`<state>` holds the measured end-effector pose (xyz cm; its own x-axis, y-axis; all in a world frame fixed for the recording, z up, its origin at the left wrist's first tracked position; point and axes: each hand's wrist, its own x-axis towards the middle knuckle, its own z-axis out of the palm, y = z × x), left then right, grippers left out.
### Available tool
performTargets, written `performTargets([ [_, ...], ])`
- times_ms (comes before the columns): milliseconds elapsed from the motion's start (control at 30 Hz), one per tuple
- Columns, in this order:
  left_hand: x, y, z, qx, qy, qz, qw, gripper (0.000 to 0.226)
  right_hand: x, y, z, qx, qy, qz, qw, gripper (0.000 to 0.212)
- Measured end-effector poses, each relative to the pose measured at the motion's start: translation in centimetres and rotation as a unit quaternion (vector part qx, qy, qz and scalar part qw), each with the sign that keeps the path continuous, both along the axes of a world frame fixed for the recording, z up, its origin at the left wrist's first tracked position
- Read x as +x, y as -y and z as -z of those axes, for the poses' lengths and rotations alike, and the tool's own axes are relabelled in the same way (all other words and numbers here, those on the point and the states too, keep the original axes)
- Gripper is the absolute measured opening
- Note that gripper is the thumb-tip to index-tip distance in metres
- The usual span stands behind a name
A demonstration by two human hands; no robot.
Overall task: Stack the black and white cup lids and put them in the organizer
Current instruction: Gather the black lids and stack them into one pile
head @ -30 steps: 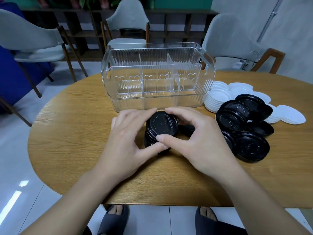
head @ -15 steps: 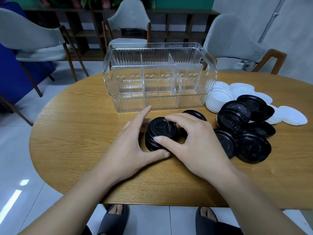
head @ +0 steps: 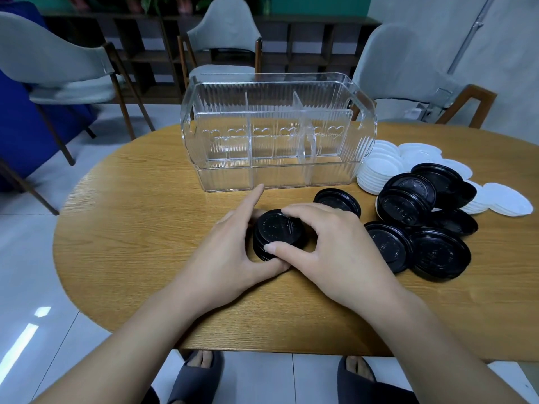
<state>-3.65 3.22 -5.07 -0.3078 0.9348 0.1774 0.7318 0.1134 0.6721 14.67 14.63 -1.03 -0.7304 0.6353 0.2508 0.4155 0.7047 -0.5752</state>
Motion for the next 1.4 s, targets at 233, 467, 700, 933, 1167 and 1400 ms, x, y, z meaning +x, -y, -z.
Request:
performTargets([
  [233, -0.1, -0.2, 0.1, -0.013, -0.020, -0.018, 1.000, 0.128, 0.4, -0.8, -0.2, -0.060, 0.002, 0.007, 0.998, 0.063],
  [467, 0.5, -0.3, -0.1, -0.019, -0.052, -0.025, 0.998, 0.122, 0.2, -0.8, -0.3, -0.038, 0.019, 0.013, 0.999, 0.093],
  [700, 0.6, -0.1, -0.2, -0.016, -0.049, -0.021, 0.998, 0.116, 0.2, -0.5, -0.1, -0.015, 0.012, 0.020, 1.000, 0.084],
  [933, 0.4, -0.2, 0.0, -0.001, -0.054, 0.009, 0.998, 0.089, 0.7, -0.1, -0.5, 0.023, 0.024, -0.011, 0.999, 0.060],
  [1167, 0.4, -0.1, -0.1, 0.002, -0.058, -0.002, 0.998, 0.098, 2.1, -2.3, -0.3, 0.103, 0.026, 0.036, 0.994, 0.045],
  [1400, 0.7, 0.0, -0.5, 0.012, -0.037, -0.012, 0.999, 0.087, 2.9, -4.0, 0.0, 0.152, 0.008, 0.086, 0.985, 0.033],
])
